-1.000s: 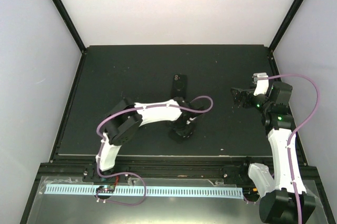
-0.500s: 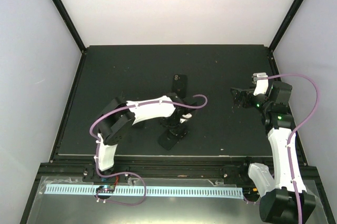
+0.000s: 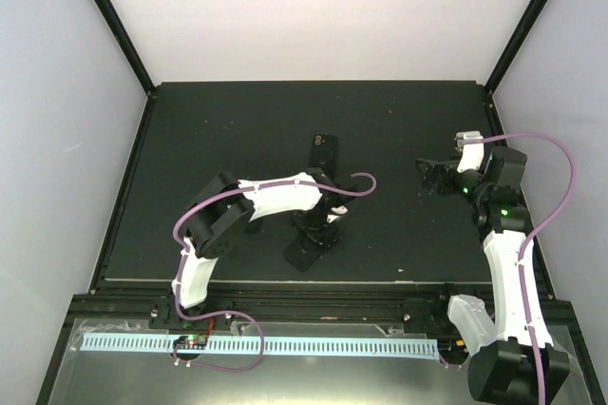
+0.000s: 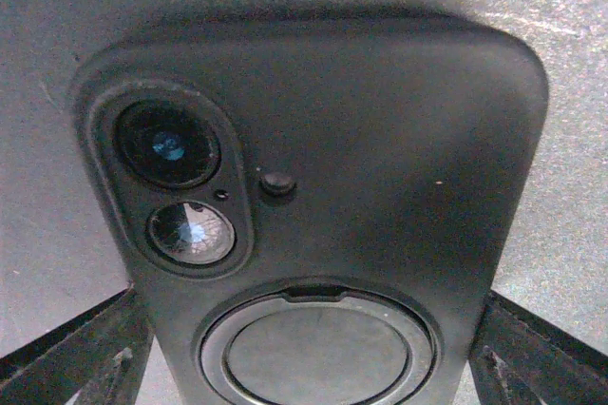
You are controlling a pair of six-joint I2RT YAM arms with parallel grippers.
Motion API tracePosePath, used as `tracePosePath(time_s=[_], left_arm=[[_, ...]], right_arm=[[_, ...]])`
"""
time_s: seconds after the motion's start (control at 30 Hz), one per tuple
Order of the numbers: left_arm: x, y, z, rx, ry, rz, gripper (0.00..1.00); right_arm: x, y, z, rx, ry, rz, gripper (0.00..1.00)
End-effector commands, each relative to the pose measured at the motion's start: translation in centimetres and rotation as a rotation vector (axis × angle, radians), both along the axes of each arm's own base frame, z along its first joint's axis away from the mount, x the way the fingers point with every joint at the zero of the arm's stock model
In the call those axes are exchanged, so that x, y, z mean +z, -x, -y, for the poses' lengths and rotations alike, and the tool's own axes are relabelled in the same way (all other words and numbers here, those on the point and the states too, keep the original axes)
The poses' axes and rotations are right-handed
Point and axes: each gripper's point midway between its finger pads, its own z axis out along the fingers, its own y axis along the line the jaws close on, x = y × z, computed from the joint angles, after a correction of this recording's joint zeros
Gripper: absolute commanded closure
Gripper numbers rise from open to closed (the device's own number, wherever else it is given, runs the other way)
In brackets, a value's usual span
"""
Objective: Take the phone out of the phone case
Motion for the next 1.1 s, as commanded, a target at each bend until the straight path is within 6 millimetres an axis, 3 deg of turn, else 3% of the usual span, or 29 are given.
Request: tracePosePath(time_s=[0.0, 0.17, 0.3, 0.57, 0.73, 0.9, 0.97, 1.07], left_arm=[[-1.4, 0.5, -0.6, 0.003, -0.015, -0.014, 0.15], [-1.1, 0.5, -0.7, 0.01, -0.004, 0.001, 0.3], [1.9, -0.4, 0.3, 0.024, 0.083, 0.071, 0.37], [12.2, -3.0, 4.8, 0.063, 0.443, 0.269, 0.53], [20.2, -2.3, 7.3, 0.041, 0.811, 0.35, 0.55], [27.5, -0.6, 6.5, -0.008, 1.077, 0.466, 0.57], [30.5, 0.4, 5.2, -0.036, 1.16, 0.526, 0.56], [33.5, 1.8, 3.3, -0.06, 1.272, 0.609, 0.56]], right_arm=[[1.4, -0.4, 0.2, 0.003, 0.017, 0.045, 0.0], [1.4, -0.4, 0.3, -0.001, 0.02, 0.045, 0.0], [1.3, -0.4, 0.2, 0.005, 0.018, 0.044, 0.0], [1.6, -0.1, -0.6, 0.056, 0.015, 0.065, 0.0], [2.4, 0.8, -2.5, 0.181, -0.013, 0.096, 0.0], [3.9, 4.2, -6.9, 0.508, -0.13, 0.082, 0.0], [5.4, 6.9, -8.8, 0.691, -0.198, 0.091, 0.0], [7.0, 11.2, -11.3, 0.91, -0.24, 0.106, 0.0]])
